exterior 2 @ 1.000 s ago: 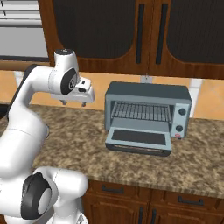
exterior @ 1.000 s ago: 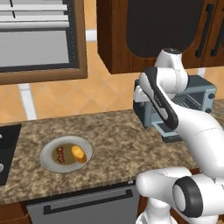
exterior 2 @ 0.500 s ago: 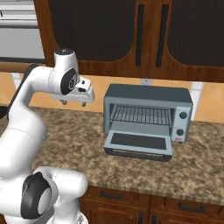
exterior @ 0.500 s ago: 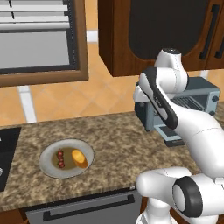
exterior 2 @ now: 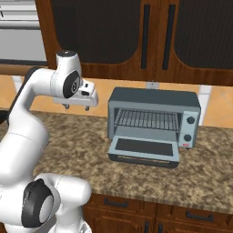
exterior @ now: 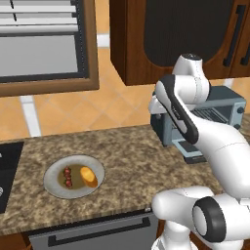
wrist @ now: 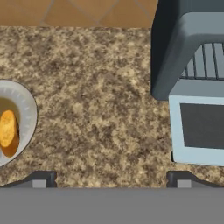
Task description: Pick up the kebab skewer and baguette bread, and place them inside the toaster oven. Close the toaster oven door and start by setting the timer.
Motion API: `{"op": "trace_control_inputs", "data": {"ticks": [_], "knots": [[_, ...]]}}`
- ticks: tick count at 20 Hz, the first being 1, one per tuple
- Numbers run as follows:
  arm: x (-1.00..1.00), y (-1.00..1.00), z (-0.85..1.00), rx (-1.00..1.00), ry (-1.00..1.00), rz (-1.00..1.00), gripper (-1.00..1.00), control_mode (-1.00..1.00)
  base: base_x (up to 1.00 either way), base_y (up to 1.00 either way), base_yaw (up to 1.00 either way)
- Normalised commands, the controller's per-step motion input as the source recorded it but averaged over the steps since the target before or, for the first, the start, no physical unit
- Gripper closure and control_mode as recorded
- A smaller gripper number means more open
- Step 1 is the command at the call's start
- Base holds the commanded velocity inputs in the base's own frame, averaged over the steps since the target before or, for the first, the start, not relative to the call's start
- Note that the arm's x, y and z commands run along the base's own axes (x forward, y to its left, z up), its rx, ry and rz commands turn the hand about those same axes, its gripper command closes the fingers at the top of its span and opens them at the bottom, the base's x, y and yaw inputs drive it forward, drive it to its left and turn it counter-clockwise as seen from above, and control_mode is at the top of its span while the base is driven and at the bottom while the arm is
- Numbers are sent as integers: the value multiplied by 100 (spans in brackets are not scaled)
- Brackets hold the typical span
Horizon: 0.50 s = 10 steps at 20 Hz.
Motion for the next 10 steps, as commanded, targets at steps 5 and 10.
{"op": "trace_control_inputs", "data": {"ticks": [5,10], "knots": [[-9,-6,0,0,-1,0,-100,-100,0,0,0],[-86,-98,-14,1,-9,0,-100,-100,0,0,0]]}}
